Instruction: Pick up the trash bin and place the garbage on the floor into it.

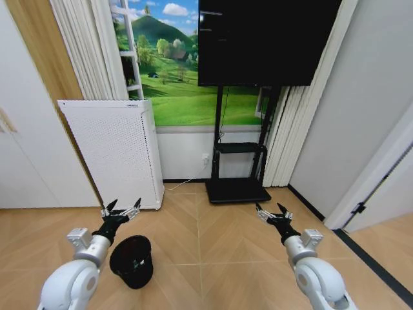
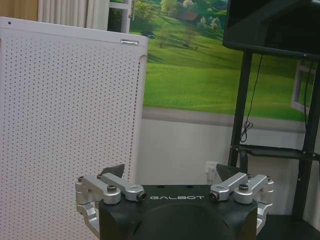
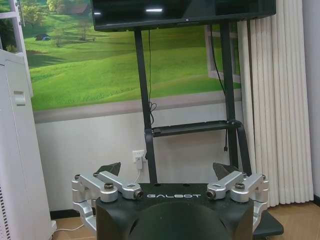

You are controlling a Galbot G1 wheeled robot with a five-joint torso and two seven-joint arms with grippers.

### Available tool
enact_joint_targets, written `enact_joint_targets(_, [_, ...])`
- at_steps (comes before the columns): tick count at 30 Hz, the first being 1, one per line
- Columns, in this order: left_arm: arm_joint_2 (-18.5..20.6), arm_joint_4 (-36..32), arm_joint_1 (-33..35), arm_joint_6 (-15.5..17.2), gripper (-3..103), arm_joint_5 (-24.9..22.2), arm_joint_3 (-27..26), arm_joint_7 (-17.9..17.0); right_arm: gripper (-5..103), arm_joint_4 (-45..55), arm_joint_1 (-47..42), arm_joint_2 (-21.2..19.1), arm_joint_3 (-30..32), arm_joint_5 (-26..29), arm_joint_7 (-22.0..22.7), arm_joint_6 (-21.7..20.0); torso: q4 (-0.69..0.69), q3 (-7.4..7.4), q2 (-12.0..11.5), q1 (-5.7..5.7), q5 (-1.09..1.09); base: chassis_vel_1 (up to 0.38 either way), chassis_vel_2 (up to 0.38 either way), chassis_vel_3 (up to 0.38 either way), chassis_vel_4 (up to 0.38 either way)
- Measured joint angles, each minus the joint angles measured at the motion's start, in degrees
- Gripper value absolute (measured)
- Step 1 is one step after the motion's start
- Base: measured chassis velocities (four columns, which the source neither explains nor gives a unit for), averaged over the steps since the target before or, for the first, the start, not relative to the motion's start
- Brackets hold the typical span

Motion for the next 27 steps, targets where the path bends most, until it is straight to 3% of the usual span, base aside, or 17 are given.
enact_joint_targets(27, [-0.31, 0.11, -0.2, -0.1, 100, -0.4, 0.05, -0.58, 100, 0.19, -0.36, 0.02, 0.58, 0.03, 0.23, 0.26, 0.0, 4.0, 6.36, 2.37, 0.0, 0.0, 0.0, 0.0, 0.0])
